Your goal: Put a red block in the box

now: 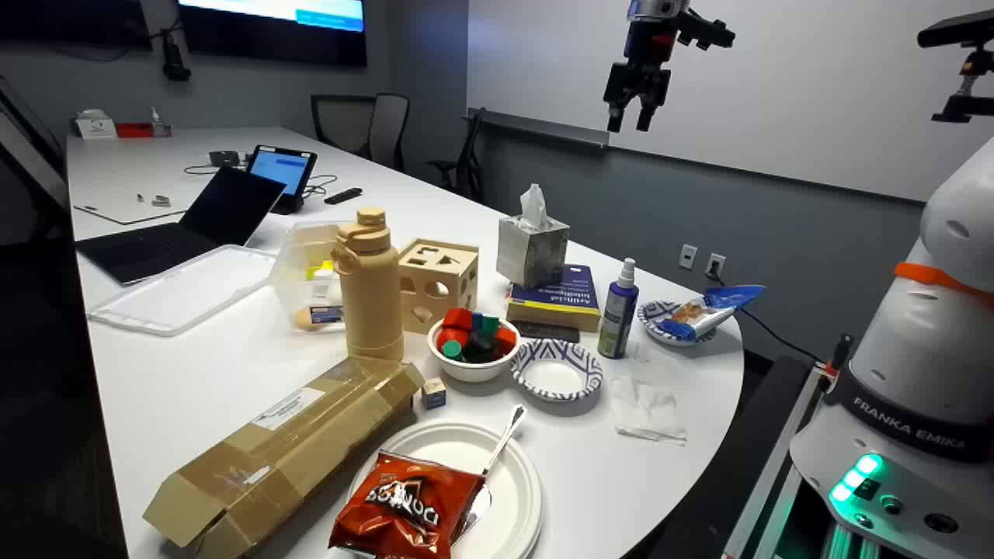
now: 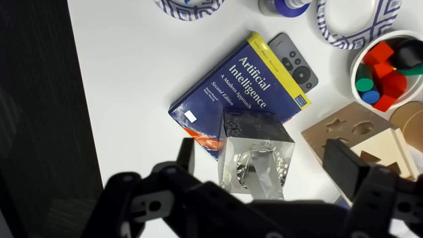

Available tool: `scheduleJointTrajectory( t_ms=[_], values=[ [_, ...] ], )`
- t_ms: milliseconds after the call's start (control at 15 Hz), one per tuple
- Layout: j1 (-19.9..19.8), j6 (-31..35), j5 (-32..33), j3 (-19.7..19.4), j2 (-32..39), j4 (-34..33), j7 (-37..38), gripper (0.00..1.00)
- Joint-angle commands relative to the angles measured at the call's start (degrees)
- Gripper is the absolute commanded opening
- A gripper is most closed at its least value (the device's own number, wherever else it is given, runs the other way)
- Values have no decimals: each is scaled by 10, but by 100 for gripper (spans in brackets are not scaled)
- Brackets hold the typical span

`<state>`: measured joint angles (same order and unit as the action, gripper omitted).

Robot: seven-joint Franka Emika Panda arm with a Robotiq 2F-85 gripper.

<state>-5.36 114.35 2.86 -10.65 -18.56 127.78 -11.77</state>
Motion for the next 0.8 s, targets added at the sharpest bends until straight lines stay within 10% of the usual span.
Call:
scheduleJointTrajectory(
  t_ms=[0,733],
  values=[
    [-5,-2,-2,4,1,-1,-1,100],
    [110,187,-65,113,18,147,-21,100]
  ],
)
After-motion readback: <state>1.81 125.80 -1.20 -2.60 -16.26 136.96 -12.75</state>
